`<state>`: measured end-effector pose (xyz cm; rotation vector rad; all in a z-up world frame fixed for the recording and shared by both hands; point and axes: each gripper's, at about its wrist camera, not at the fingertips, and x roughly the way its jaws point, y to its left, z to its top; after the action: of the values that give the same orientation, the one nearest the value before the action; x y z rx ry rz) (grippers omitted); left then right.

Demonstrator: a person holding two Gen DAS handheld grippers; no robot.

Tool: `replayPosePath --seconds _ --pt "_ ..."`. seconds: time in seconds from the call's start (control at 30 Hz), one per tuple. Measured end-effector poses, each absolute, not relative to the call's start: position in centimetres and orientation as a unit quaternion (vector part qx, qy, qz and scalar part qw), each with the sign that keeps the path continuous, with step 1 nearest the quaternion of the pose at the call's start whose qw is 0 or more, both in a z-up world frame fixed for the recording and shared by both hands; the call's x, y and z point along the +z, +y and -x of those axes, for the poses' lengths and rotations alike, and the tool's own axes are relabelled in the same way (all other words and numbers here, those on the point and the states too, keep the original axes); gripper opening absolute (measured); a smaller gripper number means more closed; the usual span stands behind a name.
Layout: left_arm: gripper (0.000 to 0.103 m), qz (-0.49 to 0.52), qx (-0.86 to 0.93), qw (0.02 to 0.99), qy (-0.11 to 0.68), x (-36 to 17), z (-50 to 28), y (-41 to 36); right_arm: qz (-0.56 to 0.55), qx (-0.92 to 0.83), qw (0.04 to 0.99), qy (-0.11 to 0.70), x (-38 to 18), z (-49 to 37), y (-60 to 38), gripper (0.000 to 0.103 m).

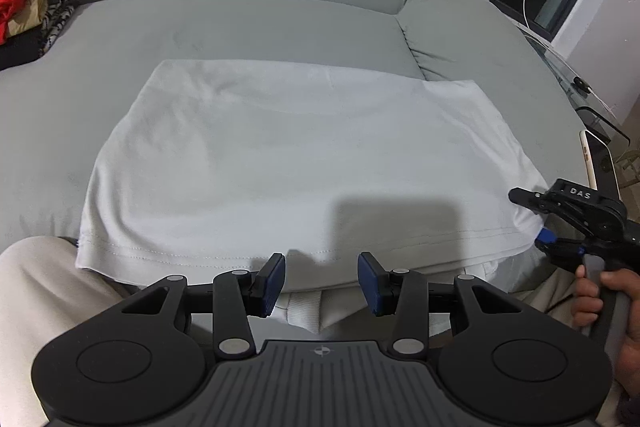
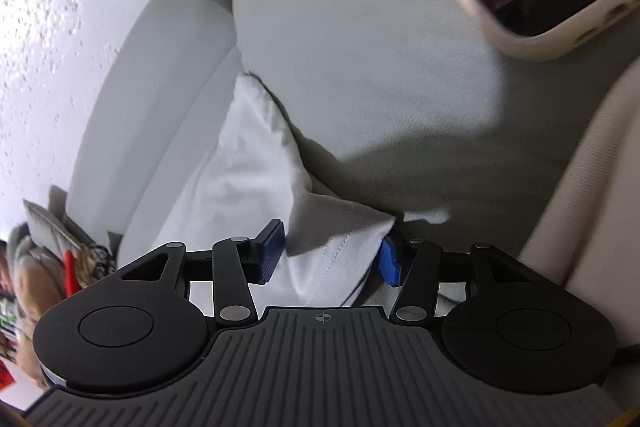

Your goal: Fold clothes

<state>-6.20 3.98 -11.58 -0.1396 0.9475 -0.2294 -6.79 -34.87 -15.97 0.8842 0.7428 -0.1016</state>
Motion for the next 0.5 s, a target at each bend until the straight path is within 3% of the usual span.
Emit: replayPosePath --seconds 0.07,0.13,0.5 --pt "0.041 0.073 -0.111 0.882 0.452 -11.5 6.3 4.1 -0.427 -0.058 0.832 0.348 -15.6 7.4 -35.1 0.022" --pt "0.041 0.083 -0.113 0.885 0.445 -11.2 6.4 4.4 -0.438 -0.049 0.829 0.345 -14.8 8.3 -35.5 0.006" --pt "0.041 0.141 -0.048 0.896 0.419 -8.8 3.9 10.4 -0.217 -0.051 0.886 0.407 -3.2 6.2 -27.6 0.005"
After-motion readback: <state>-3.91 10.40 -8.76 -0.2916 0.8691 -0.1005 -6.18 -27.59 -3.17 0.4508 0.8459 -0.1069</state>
